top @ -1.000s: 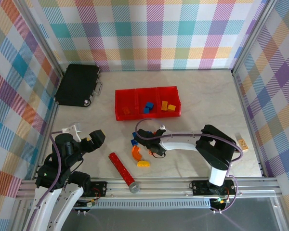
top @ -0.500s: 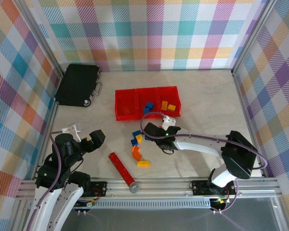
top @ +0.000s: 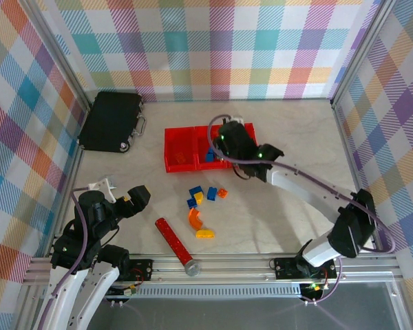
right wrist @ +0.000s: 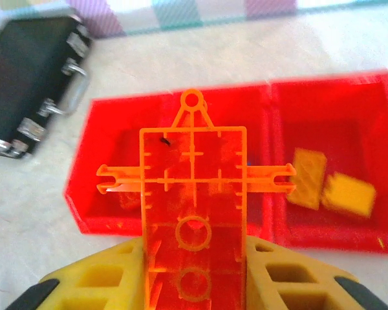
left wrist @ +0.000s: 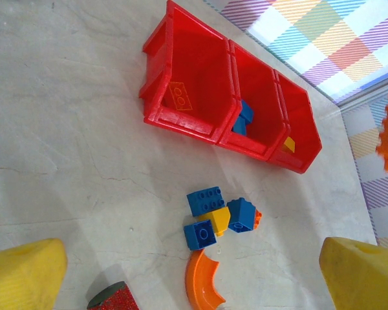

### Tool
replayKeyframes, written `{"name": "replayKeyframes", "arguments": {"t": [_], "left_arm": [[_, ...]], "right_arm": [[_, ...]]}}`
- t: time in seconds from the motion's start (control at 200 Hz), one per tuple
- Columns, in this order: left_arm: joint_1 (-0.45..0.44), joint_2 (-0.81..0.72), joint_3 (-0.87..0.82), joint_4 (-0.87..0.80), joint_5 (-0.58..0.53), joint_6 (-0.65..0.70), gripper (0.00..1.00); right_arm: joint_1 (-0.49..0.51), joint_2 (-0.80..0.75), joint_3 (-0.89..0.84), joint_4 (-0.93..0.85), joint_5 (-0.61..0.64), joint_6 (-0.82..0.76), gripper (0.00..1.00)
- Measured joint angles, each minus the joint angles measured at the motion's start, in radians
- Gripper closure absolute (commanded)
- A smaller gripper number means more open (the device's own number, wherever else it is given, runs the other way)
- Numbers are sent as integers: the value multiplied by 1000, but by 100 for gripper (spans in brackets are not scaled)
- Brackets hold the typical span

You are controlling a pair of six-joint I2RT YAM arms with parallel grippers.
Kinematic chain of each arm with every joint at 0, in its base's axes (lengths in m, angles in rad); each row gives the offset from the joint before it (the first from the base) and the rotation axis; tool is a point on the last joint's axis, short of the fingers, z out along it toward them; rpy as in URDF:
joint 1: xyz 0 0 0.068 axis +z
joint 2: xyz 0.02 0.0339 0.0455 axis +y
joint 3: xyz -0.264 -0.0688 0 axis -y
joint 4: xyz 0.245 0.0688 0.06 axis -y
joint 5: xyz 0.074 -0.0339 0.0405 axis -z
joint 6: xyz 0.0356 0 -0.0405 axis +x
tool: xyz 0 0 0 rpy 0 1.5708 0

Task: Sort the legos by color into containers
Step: Place the lego in the container.

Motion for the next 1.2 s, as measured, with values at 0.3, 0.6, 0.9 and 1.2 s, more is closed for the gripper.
{"name": "replayKeyframes", "arguments": {"t": [0.3, 0.6, 0.9, 1.2], "left_arm": [[0, 5, 0, -2, -1, 0, 0], [0, 14, 0, -5, -4, 0, 0], [0, 27, 0, -9, -19, 0, 0], [0, 39, 0, -9, -24, 0, 0]], "right_arm": [[-42, 353, 417, -70, -260, -235, 67], [-42, 591, 612, -156, -402, -306, 67], [-42, 733, 678, -182, -421, -295, 67], [-42, 814, 741, -178, -429, -221, 66]]}}
